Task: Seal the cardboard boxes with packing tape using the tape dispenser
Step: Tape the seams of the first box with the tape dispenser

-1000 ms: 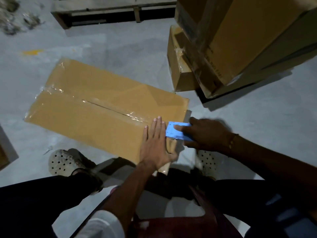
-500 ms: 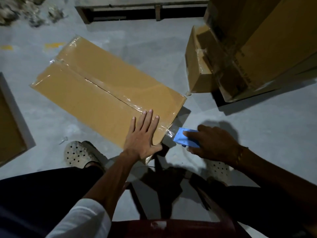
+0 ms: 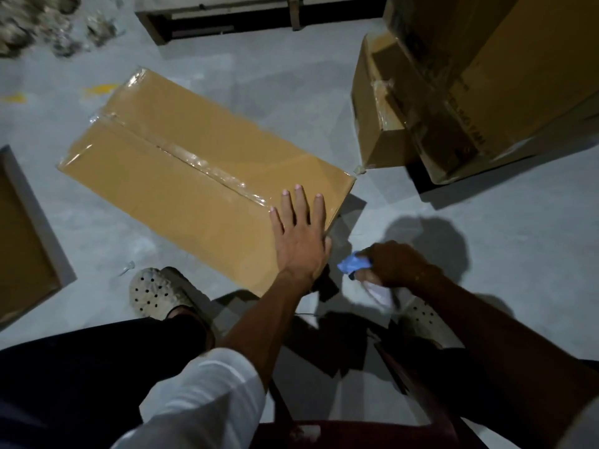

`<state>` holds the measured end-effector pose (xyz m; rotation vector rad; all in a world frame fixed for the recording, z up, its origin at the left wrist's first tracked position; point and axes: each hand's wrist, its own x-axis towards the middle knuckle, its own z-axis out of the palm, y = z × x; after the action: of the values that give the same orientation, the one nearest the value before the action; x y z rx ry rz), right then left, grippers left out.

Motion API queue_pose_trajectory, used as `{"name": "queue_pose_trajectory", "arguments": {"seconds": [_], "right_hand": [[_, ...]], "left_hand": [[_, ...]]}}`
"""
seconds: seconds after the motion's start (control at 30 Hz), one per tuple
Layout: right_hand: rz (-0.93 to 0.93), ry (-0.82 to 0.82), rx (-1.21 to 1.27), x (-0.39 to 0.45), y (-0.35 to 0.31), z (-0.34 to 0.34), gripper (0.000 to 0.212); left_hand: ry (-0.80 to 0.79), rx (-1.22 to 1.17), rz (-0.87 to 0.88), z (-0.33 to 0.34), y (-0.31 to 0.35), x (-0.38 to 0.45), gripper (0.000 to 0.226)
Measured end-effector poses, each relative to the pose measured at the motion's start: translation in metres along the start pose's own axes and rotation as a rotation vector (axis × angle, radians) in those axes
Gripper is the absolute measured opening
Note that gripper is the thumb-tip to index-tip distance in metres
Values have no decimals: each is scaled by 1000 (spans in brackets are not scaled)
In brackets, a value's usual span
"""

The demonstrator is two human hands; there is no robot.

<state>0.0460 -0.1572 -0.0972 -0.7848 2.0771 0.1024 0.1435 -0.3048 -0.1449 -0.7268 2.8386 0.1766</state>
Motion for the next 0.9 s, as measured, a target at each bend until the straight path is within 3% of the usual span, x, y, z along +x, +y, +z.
{"name": "queue_pose_trajectory", "arguments": {"seconds": [0.13,0.23,0.37,0.43,0.57,0.7,0.77,0.83,0.9], "right_hand": [[52,89,782,-13,8,-4,35],[-36,180,1131,-28,0,-20,22],[-192,158,1367,-39,-22,-28,31],[-258,96,1463,-36,-40,-22,39],[-239,145,1521,-24,-82,-1,36],[-267,271,1423,-5,-109,15,42],[-279,280,1418,6,-118,13,55],[-262,296,1414,18,-126,7,70],[-224,323,1405,29,-128,-3,66]], "left_hand": [[-77,-211,46,-8,-5,3,88],[-23,-432,92,-34,-56,9,80],[90,-239,-195,-42,-186,35,67],[79,-155,-350,-46,-249,46,66],[131,-155,-513,-65,-335,65,67],[118,-173,-570,-72,-394,89,84],[62,-193,-587,-67,-420,101,92],[43,-222,-573,-62,-440,108,90],[86,-276,-545,-60,-449,107,84]]}}
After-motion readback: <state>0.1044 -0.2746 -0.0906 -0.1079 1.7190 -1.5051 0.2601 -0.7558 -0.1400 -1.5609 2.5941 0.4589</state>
